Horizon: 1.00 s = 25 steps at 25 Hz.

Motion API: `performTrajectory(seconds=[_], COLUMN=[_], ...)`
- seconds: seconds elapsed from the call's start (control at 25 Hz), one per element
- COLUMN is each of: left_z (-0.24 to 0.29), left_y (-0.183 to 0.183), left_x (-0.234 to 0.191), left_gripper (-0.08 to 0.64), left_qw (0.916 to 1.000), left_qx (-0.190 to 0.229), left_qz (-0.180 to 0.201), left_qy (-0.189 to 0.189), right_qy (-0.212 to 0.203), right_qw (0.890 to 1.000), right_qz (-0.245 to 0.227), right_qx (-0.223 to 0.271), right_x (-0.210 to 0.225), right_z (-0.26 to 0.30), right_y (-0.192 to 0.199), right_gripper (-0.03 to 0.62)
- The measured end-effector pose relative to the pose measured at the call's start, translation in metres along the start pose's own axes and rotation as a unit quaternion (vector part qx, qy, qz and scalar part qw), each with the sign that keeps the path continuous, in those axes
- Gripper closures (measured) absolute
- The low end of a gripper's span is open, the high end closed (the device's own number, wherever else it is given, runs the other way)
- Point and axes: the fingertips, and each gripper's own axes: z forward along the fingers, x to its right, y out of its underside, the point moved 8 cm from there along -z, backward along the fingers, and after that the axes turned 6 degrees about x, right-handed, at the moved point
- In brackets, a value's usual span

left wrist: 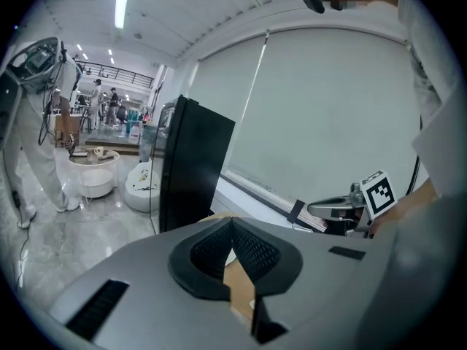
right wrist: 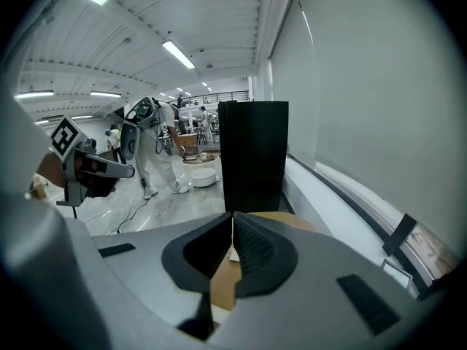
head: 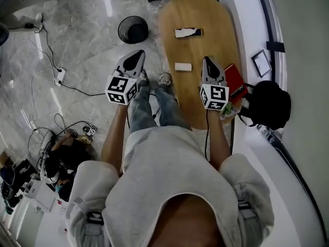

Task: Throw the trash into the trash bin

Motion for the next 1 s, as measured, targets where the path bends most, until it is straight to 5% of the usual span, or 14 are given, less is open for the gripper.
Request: performTrajectory(seconds=[0.44,1.0], left_z=[0.005,0.028], left_y=[0.045,0.107], left_x=[-0.052,-0.067], left_gripper=[0.543,0.543], left_qw=[0.9996,0.9971], left_qx=[-0.024,-0.062], left_qz=[-0.015,-0.008], left_qy=[0.002,0.044], right_qy=[0.035,0.055], right_qw=[0.999,0.994], right_qz=[0.024,0.058], right_qx=[-0.035,-0.08], right_x=[-0.024,-0.057], right_z=[0.019,0.026], right_y=[0.047,0.129], right_gripper=[0.561,0.561])
